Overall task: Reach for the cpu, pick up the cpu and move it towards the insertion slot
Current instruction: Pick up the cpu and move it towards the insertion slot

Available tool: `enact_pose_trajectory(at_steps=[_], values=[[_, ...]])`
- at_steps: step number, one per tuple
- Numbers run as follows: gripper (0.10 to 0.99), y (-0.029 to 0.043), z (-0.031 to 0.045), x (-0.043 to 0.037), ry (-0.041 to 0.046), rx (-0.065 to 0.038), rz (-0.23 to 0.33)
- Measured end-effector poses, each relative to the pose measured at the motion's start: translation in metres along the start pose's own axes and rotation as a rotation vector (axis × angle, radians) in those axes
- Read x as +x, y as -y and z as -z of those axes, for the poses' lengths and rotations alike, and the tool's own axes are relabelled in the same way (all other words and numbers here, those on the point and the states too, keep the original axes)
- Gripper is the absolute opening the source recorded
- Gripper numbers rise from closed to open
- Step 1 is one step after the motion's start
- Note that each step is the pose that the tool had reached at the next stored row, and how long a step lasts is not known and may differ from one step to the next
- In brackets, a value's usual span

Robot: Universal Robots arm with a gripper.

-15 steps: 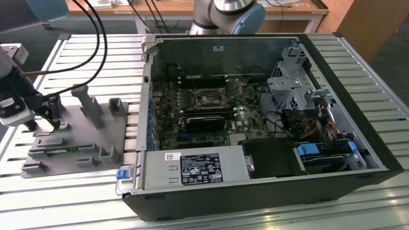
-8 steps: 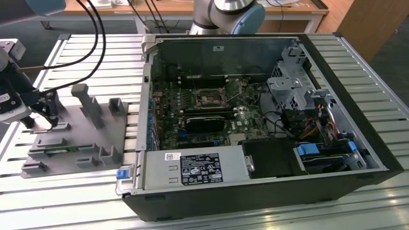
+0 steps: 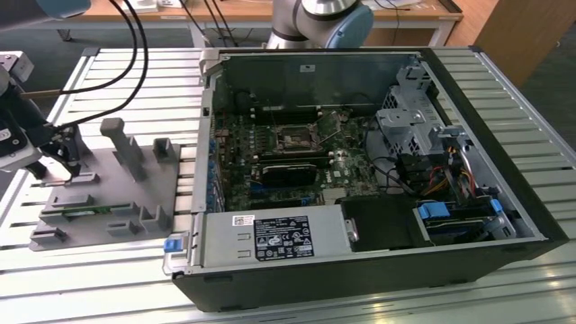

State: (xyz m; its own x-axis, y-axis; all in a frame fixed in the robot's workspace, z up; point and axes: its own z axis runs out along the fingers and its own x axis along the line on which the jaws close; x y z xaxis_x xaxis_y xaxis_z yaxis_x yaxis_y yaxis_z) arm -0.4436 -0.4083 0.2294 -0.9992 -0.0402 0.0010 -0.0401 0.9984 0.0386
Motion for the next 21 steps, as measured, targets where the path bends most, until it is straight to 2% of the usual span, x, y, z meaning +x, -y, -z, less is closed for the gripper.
enact_pose_trajectory(at_steps=[15,21], values=[[0.541,-0.0003,0.0078,0.0,-0.0002,0.0,0.0],[0.541,-0.0006,0.0144,0.0,-0.0001,0.0,0.0]])
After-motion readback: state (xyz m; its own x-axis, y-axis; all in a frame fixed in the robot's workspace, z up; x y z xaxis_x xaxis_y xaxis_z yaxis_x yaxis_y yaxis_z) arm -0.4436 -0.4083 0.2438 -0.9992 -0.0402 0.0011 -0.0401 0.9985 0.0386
